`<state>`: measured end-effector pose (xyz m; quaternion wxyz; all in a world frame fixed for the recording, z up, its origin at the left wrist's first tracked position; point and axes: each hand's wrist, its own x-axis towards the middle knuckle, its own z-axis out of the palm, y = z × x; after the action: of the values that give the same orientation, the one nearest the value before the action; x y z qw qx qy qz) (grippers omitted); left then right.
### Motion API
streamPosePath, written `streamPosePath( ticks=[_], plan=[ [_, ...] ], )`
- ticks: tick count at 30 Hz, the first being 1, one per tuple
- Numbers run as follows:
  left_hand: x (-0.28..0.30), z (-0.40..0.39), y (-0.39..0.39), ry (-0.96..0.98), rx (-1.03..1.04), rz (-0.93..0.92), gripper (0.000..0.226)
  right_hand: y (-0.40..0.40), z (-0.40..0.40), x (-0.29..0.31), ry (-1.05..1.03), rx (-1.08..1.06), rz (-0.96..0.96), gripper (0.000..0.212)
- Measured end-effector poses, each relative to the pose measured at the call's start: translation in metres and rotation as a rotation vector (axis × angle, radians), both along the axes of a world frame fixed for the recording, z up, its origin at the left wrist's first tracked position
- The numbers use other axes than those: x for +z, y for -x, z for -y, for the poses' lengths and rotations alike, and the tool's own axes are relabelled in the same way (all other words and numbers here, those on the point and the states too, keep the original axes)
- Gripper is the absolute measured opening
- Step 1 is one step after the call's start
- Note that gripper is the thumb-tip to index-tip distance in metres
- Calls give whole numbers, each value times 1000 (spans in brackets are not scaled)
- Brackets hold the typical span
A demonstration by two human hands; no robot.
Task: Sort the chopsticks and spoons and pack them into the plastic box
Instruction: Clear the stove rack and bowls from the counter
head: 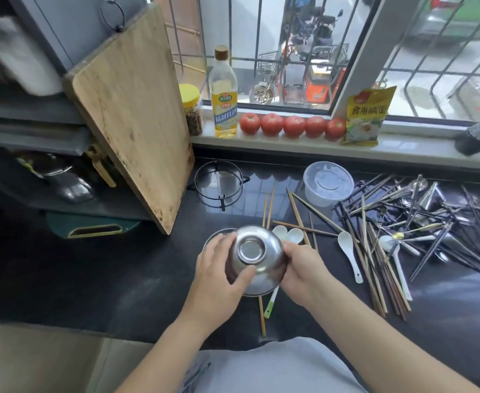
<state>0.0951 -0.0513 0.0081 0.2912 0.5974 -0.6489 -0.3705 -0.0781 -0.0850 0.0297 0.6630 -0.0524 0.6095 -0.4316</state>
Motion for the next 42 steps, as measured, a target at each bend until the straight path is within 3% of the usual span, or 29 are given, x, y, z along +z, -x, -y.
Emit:
streamPosePath(
  ticks=[4,7,9,15,19,23,26,28,30,33,37,42],
  plan=[
    [-5,21,-5,0,98,56,61,-23,16,-12,15,98,-135,29],
    [-10,34,-13,-23,129,84,59,-24,25,-28,68,332,-592,31],
    [-19,34,-17,-60,122,107,59,-21,20,-35,129,430,-759,37],
    [-41,25,-14,-117,128,84,56,-28,5,-56,231,672,-791,26],
    [-44,20,-13,-162,134,1,56,-24,8,-55,255,760,-849,50],
    [-46,21,-17,-244,119,-78,72,-21,16,-60,259,803,-829,57],
    [-47,11,-22,-487,400,-293,88,-17,17,-63,216,790,-791,64],
    [-52,0,-25,-639,565,-449,59,-15,14,-63,219,750,-750,61],
    [-49,-6,-25,-728,519,-424,37,-15,10,-63,228,722,-722,58],
    [-49,-7,-27,-786,443,-399,44,-15,8,-62,222,738,-713,51],
    [-49,-3,-27,-730,483,-366,40,19,19,-64,140,669,-566,34],
    [-51,-8,-21,-717,512,-245,20,110,39,-84,-22,414,-809,19]
  ],
)
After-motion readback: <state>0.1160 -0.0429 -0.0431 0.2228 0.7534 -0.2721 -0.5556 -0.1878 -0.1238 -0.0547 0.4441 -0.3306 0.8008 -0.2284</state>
